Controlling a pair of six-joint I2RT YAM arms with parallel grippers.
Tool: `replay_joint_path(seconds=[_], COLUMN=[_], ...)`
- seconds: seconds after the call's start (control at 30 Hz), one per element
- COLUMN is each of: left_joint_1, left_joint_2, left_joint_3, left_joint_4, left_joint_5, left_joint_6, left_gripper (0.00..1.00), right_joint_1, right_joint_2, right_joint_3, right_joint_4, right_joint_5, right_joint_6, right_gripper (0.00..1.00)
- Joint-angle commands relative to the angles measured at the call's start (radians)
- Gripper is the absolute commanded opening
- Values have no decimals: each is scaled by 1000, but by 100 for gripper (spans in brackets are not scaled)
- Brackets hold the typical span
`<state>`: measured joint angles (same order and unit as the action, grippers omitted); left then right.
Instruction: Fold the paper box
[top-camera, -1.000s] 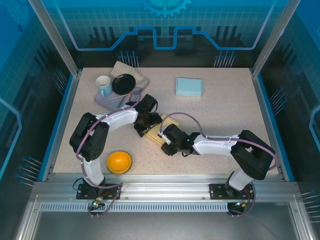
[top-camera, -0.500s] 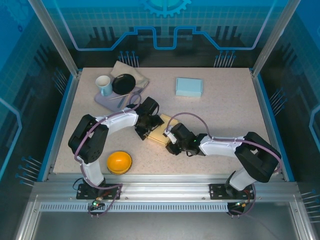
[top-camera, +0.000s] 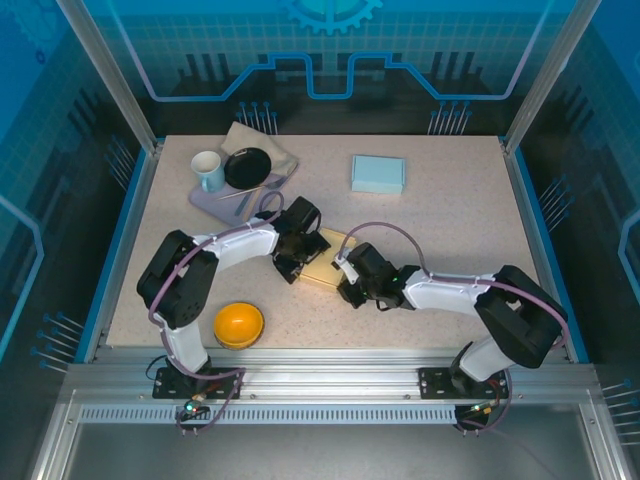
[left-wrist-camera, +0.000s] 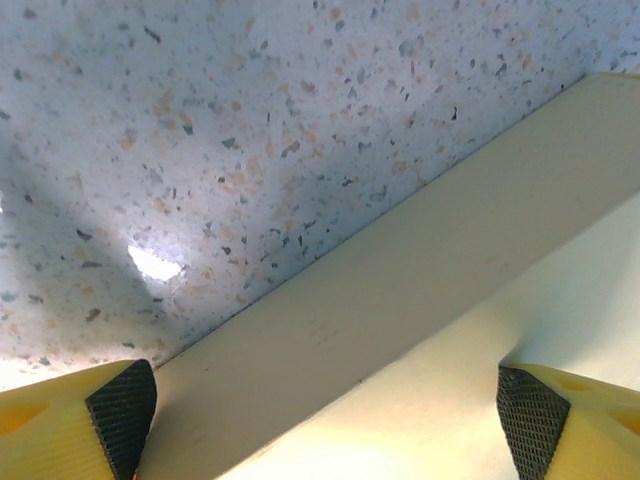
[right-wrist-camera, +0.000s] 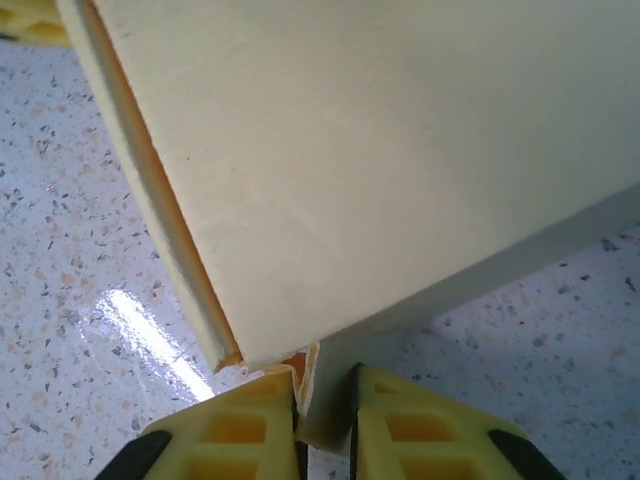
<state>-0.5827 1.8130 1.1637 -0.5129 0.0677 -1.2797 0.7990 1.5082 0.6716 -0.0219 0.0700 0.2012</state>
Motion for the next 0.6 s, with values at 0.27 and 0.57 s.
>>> replay_joint_path(seconds=[0.27,0.57], left_joint_1=[-70,-47], left_joint_2=[19,20], left_joint_3=[-53,-49], left_joint_4=[-69,-103], left_joint_5=[71,25], left_joint_6=[-98,-83], left_gripper=[92,92], right_joint_1=[-31,-65], right_joint_2=[-42,-91], right_joint_3=[-4,11], right_joint_4=[123,-22], right_joint_5=[-142,-270], right_joint_6=[131,-27], right_gripper=[17,36])
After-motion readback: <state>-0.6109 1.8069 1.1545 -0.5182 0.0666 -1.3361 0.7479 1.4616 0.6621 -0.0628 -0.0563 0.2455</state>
